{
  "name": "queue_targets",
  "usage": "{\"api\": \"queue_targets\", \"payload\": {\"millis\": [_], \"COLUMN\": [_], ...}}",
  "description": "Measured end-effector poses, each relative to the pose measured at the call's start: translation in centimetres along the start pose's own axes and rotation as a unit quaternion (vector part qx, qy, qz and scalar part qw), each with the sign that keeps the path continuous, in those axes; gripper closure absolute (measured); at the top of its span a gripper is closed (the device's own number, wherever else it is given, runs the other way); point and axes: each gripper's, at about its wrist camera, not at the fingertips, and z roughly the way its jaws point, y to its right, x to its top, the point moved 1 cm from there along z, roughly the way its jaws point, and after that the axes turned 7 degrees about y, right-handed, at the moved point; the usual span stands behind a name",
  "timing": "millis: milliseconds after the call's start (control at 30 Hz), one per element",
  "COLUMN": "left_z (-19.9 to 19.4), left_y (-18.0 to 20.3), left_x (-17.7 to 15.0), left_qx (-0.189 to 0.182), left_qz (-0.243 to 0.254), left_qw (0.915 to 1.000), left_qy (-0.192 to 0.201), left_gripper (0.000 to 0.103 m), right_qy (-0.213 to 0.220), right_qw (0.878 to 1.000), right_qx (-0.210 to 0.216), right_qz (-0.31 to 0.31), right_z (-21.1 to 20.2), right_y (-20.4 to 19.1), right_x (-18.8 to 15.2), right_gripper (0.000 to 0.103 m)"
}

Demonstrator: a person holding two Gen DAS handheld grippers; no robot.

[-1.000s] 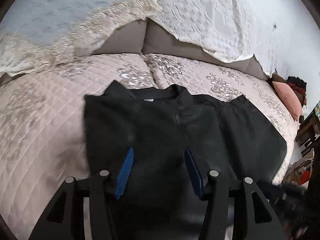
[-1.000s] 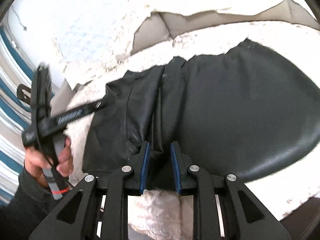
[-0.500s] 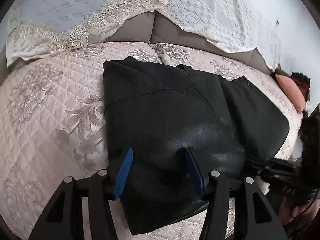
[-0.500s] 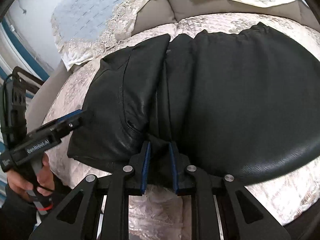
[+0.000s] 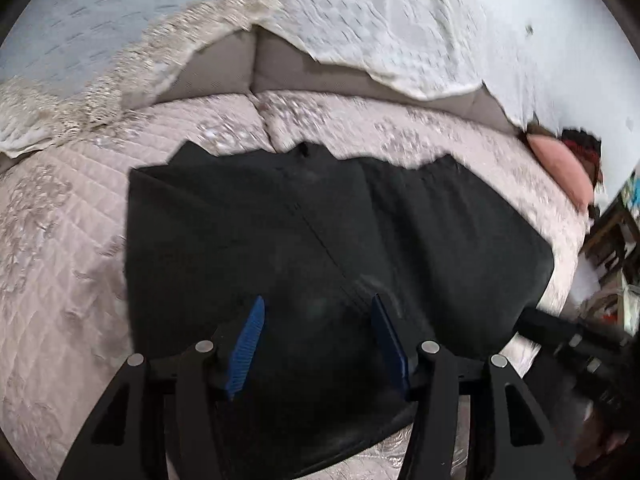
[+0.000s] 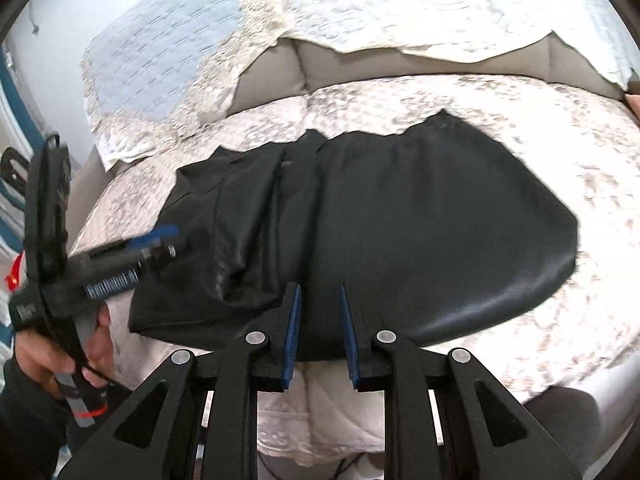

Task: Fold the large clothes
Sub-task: 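Grasp the jacket edge with the right tool and lift it toward the left tool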

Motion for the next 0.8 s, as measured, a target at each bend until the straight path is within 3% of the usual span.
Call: {"api": "queue_targets", "payload": {"millis": [100, 367, 467, 533, 633, 800], "left_z": [0.4, 0.5, 0.3, 0.3, 1.2, 5.6], "left_y": [0.7, 1.4, 1.5, 1.8, 2.2, 3.0], "left_x": [-1.0, -1.5, 0.0, 1.5, 3.7, 5.0], "left_qx": [0.016, 0.043, 0.032, 0.034, 0.042, 0.055], "left_qz": [0.023, 0.04, 0.031, 0.031, 0.032, 0.045], "left_qw": [0.9996, 0.9983, 0.999, 0.9989, 0.9985, 0.9975], "left_qy": [0.0, -0.005, -0.011, 0.002, 0.015, -0.011], "left_gripper": [0.046, 0.046, 0.046, 0.046, 0.046, 0.046], "right_qy": [0.011, 0.024, 0.024, 0.02, 0.005, -0.03], "right_qw": [0.999, 0.996, 0.994, 0.994, 0.992, 0.991], "right_qx": [-0.033, -0.086, -0.102, -0.106, -0.123, -0.114], "right_qz": [-0.01, -0.022, -0.025, -0.021, -0.009, 0.066], "right_z": [-0.2, -0.5, -0.7, -0.8, -0.2, 0.8], "right_y": [0.4, 2.4, 3.0, 3.6, 4.8, 8.4], "right_x": [0.4, 1.1, 1.0, 0.8, 0.5, -0.7], "right_gripper": [0.069, 0.069, 0.067, 0.059, 0.057, 0.057]}}
